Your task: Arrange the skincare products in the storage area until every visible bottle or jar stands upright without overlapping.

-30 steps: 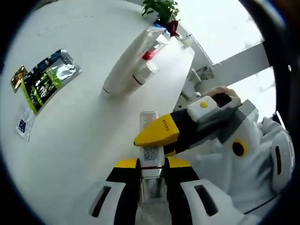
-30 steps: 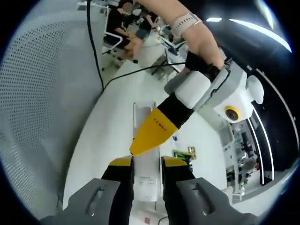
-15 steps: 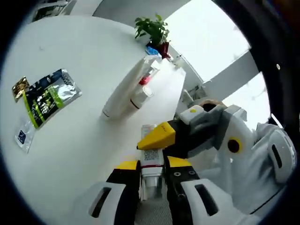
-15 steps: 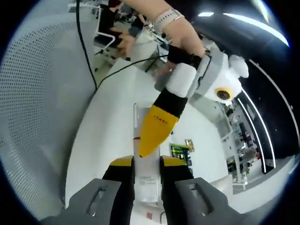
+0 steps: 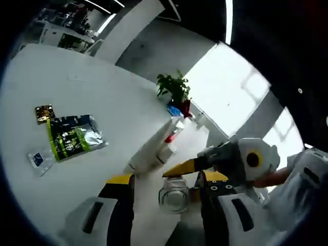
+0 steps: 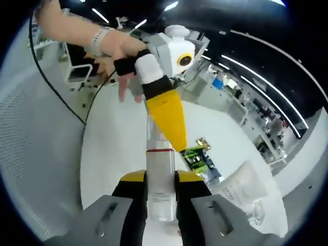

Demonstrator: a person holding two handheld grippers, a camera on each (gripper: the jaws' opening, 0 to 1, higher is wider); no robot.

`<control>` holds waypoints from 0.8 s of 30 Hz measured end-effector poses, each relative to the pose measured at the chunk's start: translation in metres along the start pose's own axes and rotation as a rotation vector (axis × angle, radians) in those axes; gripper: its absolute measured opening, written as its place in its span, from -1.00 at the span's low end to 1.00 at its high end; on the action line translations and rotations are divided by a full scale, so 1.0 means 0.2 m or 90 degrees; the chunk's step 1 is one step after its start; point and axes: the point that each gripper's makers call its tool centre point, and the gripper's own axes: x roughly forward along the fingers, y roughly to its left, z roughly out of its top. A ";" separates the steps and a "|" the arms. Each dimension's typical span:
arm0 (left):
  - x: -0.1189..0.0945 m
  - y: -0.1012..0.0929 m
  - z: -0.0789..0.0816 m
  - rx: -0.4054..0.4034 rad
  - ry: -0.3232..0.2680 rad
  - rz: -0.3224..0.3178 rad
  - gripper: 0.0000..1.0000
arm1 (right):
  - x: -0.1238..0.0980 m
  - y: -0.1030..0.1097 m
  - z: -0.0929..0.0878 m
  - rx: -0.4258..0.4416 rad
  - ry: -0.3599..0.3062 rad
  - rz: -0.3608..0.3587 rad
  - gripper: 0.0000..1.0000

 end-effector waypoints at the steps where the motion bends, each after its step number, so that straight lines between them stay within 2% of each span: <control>1: 0.00 0.00 0.00 0.008 -0.009 0.009 0.01 | 0.00 -0.01 0.00 0.015 -0.004 -0.008 -0.60; 3: 0.01 -0.01 0.01 -0.027 -0.032 0.015 0.03 | -0.01 -0.03 0.00 0.037 -0.010 -0.014 -0.60; 4: 0.02 -0.01 0.02 -0.043 -0.048 0.020 -0.04 | -0.01 -0.03 0.01 0.055 -0.021 -0.012 -0.60; 6: 0.03 -0.02 0.02 -0.048 -0.062 0.015 -0.22 | -0.01 -0.03 0.02 0.093 -0.028 -0.011 -0.60; 9: 0.05 -0.07 0.03 -0.054 -0.089 0.024 -0.26 | -0.01 -0.05 0.02 0.104 -0.027 -0.023 -0.60; 12: 0.08 -0.10 0.01 -0.053 -0.094 0.028 -0.31 | -0.01 -0.06 0.02 0.116 -0.032 -0.029 -0.60; 14: 0.09 -0.09 0.00 -0.050 -0.086 0.035 -0.35 | -0.01 -0.06 0.03 0.135 -0.039 -0.027 -0.60; 16: 0.10 -0.09 0.00 -0.052 -0.097 0.040 -0.40 | 0.00 -0.06 0.01 0.137 -0.031 -0.028 -0.60; 18: 0.10 -0.06 0.02 -0.063 -0.108 0.048 -0.43 | 0.00 -0.08 -0.01 0.150 -0.028 -0.030 -0.60; 20: 0.10 -0.05 0.02 -0.066 -0.118 0.056 -0.46 | 0.00 -0.07 -0.02 0.191 -0.033 -0.024 -0.60; 24: 0.10 -0.02 0.04 -0.073 -0.120 0.063 -0.56 | 0.00 -0.06 -0.03 0.220 -0.034 -0.018 -0.60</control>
